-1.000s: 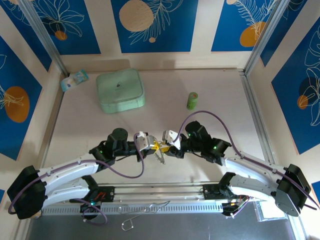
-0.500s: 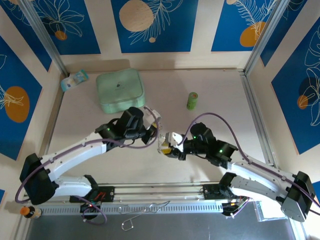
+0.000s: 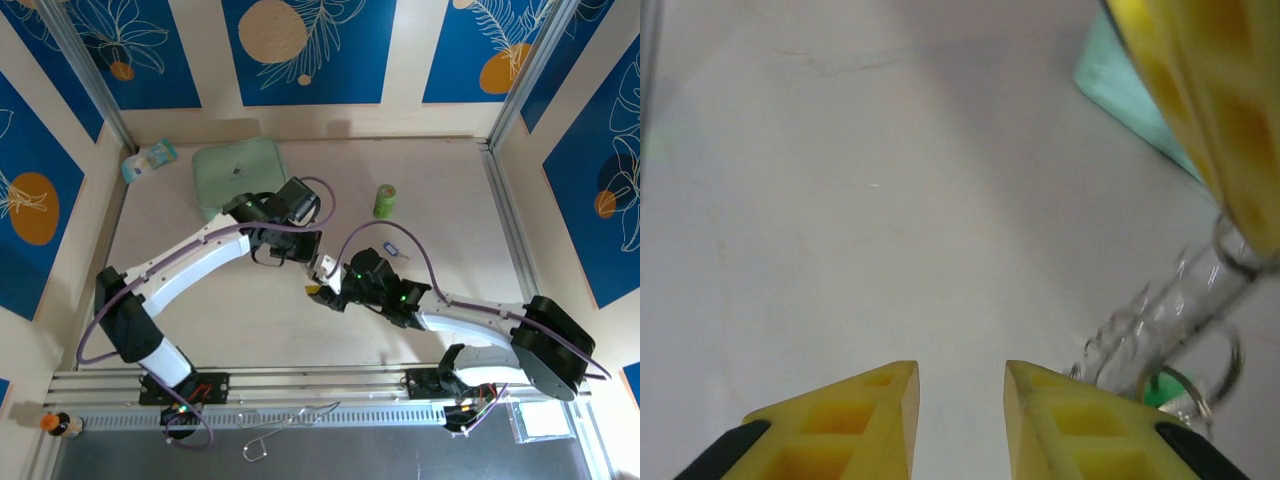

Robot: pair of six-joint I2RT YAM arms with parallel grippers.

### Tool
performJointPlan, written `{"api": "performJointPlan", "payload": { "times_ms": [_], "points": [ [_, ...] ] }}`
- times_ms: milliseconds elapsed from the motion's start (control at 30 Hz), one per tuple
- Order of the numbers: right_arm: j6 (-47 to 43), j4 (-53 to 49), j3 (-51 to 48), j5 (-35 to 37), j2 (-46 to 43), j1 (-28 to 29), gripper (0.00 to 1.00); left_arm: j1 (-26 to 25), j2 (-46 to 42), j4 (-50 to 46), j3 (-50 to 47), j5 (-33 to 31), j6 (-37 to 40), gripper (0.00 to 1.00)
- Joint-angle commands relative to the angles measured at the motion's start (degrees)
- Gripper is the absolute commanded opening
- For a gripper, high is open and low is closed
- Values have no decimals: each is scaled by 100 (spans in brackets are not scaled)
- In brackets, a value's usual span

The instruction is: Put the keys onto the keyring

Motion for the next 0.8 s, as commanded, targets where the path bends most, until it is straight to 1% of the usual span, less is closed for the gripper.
{"api": "performJointPlan", "payload": {
  "times_ms": [0,100,167,233,400,533,633,767],
  "points": [
    [321,834,-255,387,-67,-181,32,104,303,-1059,623,766,-995,0],
    [282,1325,-532,200,-165,-252,34,215,663,-1469,942,1297,-1517,0],
    [258,1621,-677,68,-212,-312,34,265,792,-1516,1060,1557,-1744,0],
    [185,1861,-787,-30,-241,-339,35,283,822,-1443,1116,1668,-1977,0],
    [6,2330,-972,-1,-254,-428,34,375,886,-1382,1134,2126,-2386,0],
    [-370,2567,-1008,-236,-215,-458,33,433,926,-1313,1134,2461,-2693,0],
    [-697,2815,-1096,-135,-245,-443,32,476,944,-1277,1119,2631,-2897,0],
    [-1002,2881,-1127,27,-366,-451,31,511,935,-1179,1058,2810,-3122,0]
  ]
}}
